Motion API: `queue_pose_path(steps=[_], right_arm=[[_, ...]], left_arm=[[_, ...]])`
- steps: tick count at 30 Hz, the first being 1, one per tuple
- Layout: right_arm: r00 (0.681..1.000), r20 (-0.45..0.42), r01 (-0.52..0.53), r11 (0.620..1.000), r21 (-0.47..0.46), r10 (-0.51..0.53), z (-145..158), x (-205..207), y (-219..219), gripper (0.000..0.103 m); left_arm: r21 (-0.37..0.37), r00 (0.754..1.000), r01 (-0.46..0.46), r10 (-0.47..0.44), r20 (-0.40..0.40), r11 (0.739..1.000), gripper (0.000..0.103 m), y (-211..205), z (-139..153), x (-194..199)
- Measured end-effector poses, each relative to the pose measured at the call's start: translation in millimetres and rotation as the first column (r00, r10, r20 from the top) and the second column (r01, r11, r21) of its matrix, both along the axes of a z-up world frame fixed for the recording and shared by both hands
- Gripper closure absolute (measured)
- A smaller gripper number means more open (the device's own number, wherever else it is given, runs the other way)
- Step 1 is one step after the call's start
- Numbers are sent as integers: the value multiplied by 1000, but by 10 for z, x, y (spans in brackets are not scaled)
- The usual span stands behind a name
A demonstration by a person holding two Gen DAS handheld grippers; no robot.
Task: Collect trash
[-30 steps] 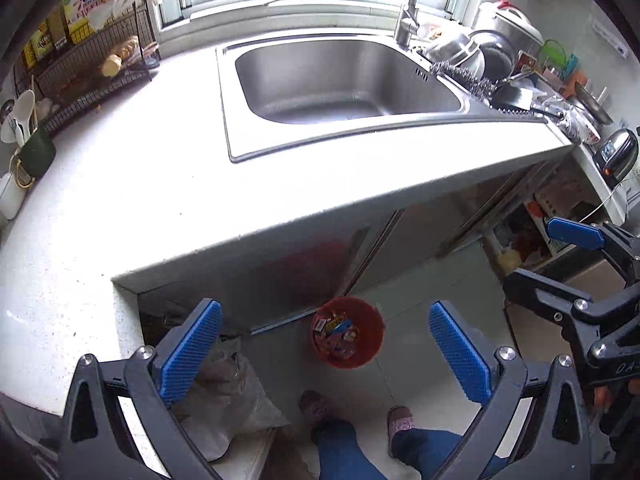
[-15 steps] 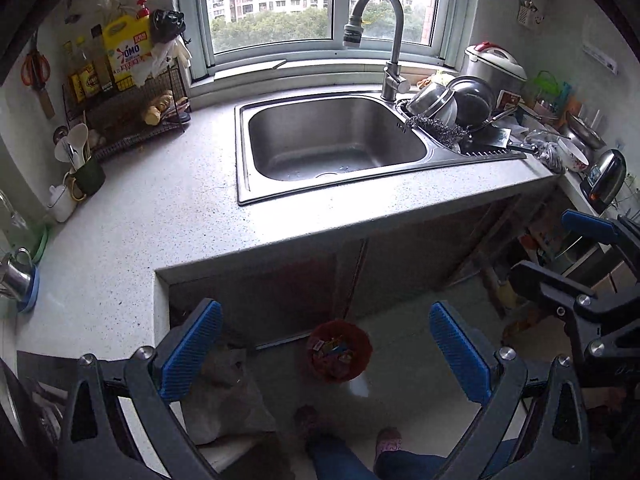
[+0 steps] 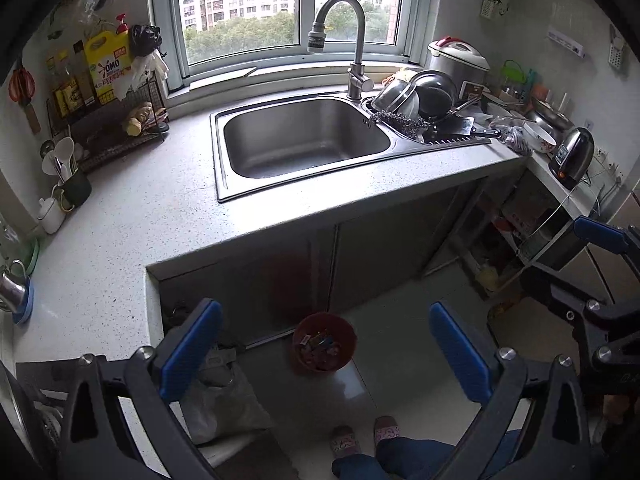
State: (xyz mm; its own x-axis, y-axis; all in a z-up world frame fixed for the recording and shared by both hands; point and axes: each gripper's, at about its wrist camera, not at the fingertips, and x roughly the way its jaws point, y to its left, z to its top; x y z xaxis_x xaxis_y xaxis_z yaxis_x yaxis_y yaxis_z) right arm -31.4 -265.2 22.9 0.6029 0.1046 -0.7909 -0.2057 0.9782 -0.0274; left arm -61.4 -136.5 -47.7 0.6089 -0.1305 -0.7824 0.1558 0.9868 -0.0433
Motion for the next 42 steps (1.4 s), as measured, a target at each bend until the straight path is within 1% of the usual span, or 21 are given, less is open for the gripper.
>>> queue_pose_path(steps=[2, 8, 11, 18, 21, 25, 31, 36, 42], right_arm=[[1000, 0, 21, 1000, -13, -21, -19, -44, 41, 0], [998, -13, 55, 998, 2, -55, -102, -131, 106, 0], [998, -24, 53, 999, -8, -54, -112, -161, 110, 0], [998, -24, 58, 998, 5, -57, -79, -241, 101, 0], [998, -34, 58, 998, 16, -58, -94, -255, 92, 0], [997, -52, 57, 998, 26, -56, -127, -295, 92, 0], [997, -54, 53, 998, 26, -52, -112, -332, 89, 0], [997, -52, 57, 998, 17, -56, -112, -347, 71, 0], [996, -67, 62, 998, 11, -61, -148, -361, 44, 0]], left_arm=[[-4, 1000, 10, -10, -2, 1000, 0, 25, -27, -35], [5, 1000, 7, -7, -24, 1000, 0, 96, -89, -127], [-2, 1000, 9, -9, -23, 1000, 0, 99, -69, -192], [-4, 1000, 7, -7, -19, 1000, 0, 133, -52, -257], [-17, 1000, 17, -18, -21, 1000, 0, 137, -49, -301], [-10, 999, 24, -24, -23, 1000, 0, 122, -50, -324], [17, 999, 37, -37, -25, 999, 0, 83, -67, -366], [-13, 999, 31, -31, -40, 999, 0, 111, -76, -379], [0, 999, 31, -31, -35, 1000, 0, 125, -78, -427]])
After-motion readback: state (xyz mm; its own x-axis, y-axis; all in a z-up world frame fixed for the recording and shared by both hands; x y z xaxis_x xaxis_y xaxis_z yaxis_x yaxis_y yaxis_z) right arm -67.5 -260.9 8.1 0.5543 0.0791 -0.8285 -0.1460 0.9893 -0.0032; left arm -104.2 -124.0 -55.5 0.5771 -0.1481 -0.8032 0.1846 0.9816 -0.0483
